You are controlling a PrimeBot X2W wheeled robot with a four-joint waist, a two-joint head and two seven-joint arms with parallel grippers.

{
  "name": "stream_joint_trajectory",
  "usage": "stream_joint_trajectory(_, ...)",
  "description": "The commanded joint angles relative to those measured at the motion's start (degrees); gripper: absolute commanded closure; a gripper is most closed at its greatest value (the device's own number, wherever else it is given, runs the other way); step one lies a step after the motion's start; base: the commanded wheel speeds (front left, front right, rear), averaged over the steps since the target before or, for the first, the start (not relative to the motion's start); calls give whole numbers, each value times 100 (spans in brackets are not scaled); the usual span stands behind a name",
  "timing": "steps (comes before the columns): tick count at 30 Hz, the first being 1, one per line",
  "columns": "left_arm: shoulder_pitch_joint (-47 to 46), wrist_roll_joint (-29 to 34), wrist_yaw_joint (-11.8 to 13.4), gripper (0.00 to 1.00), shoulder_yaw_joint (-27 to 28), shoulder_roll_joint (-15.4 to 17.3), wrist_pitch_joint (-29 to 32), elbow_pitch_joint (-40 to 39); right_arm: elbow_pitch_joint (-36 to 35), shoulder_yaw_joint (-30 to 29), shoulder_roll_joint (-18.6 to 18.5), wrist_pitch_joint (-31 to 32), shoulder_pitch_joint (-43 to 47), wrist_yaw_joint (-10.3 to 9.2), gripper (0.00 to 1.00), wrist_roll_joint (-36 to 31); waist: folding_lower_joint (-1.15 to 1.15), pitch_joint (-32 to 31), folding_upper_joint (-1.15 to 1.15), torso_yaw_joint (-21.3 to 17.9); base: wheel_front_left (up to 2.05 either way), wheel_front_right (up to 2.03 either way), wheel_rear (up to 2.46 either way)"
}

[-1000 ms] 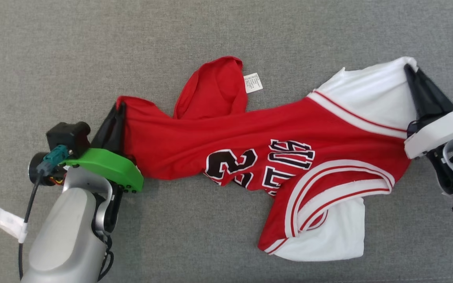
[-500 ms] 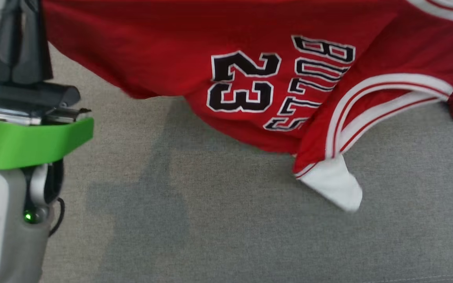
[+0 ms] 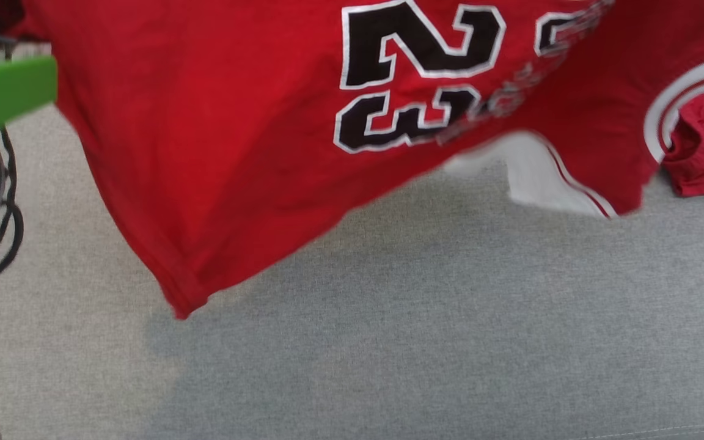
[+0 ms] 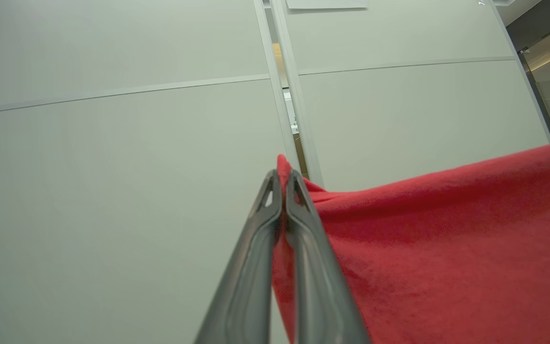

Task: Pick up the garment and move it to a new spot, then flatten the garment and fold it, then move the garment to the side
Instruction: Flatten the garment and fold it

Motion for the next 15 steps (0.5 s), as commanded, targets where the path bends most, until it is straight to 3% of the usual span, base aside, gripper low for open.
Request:
stream_joint_trajectory(1, -224, -83, -50, 100, -17, -46, 3, 226, 189, 114, -64, 6, -243, -11, 100, 124, 0, 141, 0, 30, 0, 0, 0)
stream_joint_trajectory(5, -734, -273, -268, 100, -116, -236, -113, 1164, 948, 615, -144, 19, -898, -11, 100, 363, 0, 395, 0, 59, 0, 0, 0)
stream_joint_trajectory(9, -1378, -411, -445, 100, -160, -452, -359, 2385, 1901, 1216, 9, -42, -1744, -12, 100, 490, 0, 628, 0, 59, 0, 0, 0)
stream_joint_trajectory(15, -2376, -494, -706, 100, -48, -637, -1054, 4240, 3391, 2098, 585, -429, -3118, -12, 100, 385, 0, 742, 0, -79, 0, 0, 0)
